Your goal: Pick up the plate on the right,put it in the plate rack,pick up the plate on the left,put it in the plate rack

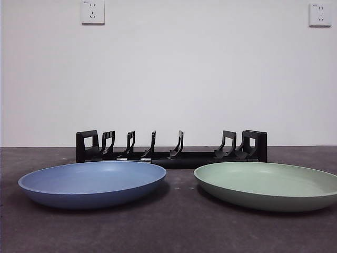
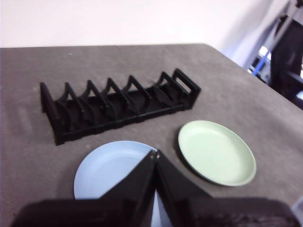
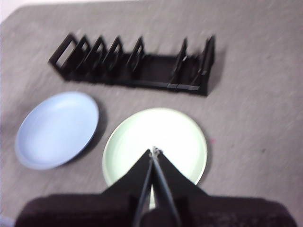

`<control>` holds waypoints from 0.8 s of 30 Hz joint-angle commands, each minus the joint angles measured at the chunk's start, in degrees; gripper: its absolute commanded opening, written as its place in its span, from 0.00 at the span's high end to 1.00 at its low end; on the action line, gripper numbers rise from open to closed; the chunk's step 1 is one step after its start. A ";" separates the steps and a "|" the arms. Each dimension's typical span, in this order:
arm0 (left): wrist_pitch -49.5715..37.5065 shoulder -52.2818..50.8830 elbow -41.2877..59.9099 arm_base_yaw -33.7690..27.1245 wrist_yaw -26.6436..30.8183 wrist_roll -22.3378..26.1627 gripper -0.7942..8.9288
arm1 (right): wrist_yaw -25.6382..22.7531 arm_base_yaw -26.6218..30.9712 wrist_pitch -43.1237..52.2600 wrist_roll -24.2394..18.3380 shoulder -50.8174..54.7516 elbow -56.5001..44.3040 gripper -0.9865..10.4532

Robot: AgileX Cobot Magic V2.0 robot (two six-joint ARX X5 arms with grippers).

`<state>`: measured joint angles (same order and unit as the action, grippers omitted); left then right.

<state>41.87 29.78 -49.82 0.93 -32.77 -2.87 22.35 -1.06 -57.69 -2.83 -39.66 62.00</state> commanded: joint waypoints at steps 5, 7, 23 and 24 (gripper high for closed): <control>6.56 3.85 -7.52 3.54 -0.46 5.75 0.92 | 1.97 -0.11 -2.91 -2.08 -0.31 1.20 0.92; 6.71 4.22 -7.61 4.02 -0.48 5.73 0.92 | 3.15 -0.11 -3.28 -2.10 -0.33 1.22 0.92; 5.16 6.97 -7.69 7.21 -4.74 9.51 0.23 | 4.26 -0.11 -3.21 -0.15 -3.37 1.51 0.29; 5.16 7.39 -7.82 7.89 -4.74 11.15 0.23 | 4.24 -0.11 -3.15 0.02 -4.33 1.51 0.29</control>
<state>47.48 37.19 -57.36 8.69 -37.10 6.09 26.46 -1.06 -61.21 -3.18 -43.92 63.22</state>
